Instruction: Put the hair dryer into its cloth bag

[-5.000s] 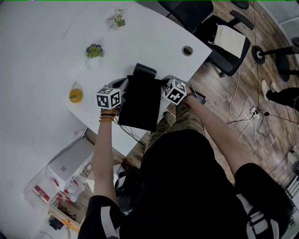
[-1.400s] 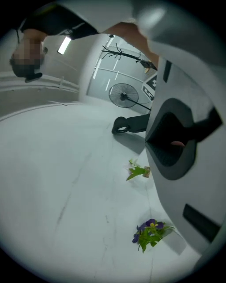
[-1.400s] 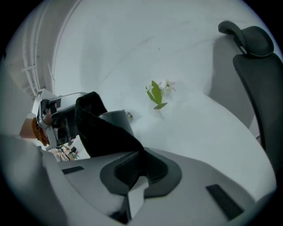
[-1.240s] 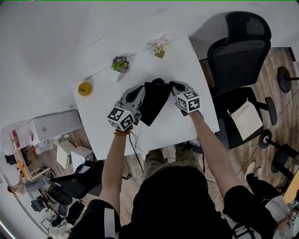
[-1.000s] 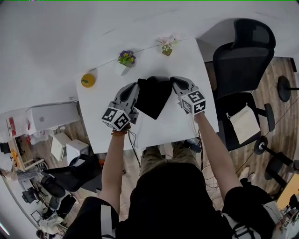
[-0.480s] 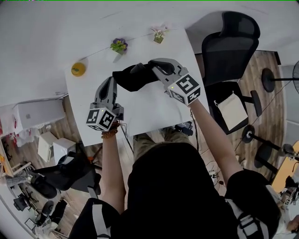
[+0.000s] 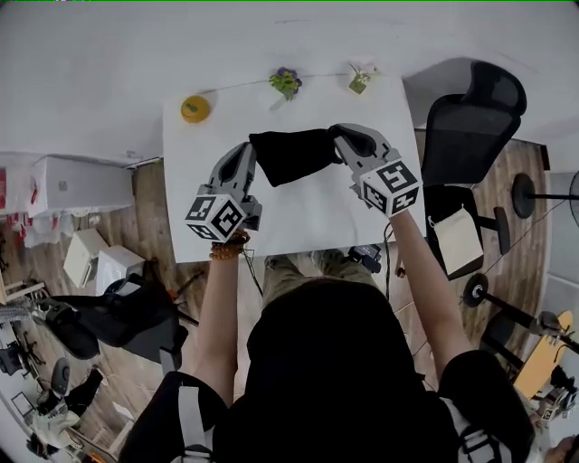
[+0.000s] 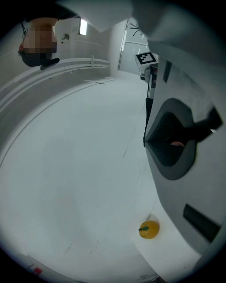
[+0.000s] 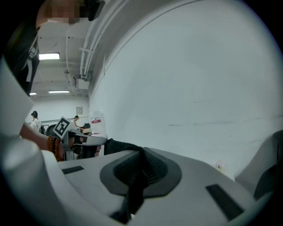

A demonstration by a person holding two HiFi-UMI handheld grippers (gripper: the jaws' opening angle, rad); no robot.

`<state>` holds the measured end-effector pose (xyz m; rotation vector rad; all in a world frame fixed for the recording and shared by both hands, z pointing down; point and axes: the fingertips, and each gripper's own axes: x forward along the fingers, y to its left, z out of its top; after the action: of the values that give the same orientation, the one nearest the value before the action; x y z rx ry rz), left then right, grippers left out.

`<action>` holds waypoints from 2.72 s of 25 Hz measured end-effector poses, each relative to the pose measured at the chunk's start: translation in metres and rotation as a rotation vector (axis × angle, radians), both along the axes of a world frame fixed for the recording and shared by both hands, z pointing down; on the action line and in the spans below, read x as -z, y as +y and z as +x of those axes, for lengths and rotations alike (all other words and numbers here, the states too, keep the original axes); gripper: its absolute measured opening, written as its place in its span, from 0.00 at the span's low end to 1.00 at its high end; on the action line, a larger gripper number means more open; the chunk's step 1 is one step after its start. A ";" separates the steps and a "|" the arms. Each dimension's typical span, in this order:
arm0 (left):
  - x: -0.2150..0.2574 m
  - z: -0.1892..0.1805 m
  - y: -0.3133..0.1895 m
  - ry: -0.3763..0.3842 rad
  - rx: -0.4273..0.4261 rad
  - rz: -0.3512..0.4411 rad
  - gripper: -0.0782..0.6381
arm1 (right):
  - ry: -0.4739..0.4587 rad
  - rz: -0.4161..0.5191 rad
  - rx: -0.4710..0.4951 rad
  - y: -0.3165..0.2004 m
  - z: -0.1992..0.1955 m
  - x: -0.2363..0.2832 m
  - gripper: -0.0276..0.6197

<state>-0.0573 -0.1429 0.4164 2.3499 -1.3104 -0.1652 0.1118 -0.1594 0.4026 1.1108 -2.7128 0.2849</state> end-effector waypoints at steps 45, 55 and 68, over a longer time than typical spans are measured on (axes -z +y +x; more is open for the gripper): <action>-0.100 -0.140 0.135 -0.187 -0.332 -0.223 0.35 | 0.409 -0.448 0.084 0.211 -0.039 -0.158 0.21; 0.054 -0.120 0.072 -0.260 -0.060 0.251 0.34 | 0.259 0.184 -0.205 0.114 -0.070 0.052 0.21; 0.150 -0.112 0.079 -0.246 0.247 0.505 0.23 | 0.133 0.571 -0.466 0.107 -0.139 0.169 0.17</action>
<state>-0.1695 -0.0640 0.2661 2.6722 -1.8605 -0.3244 -0.0271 -0.0529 0.2341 1.8309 -2.4386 -0.5197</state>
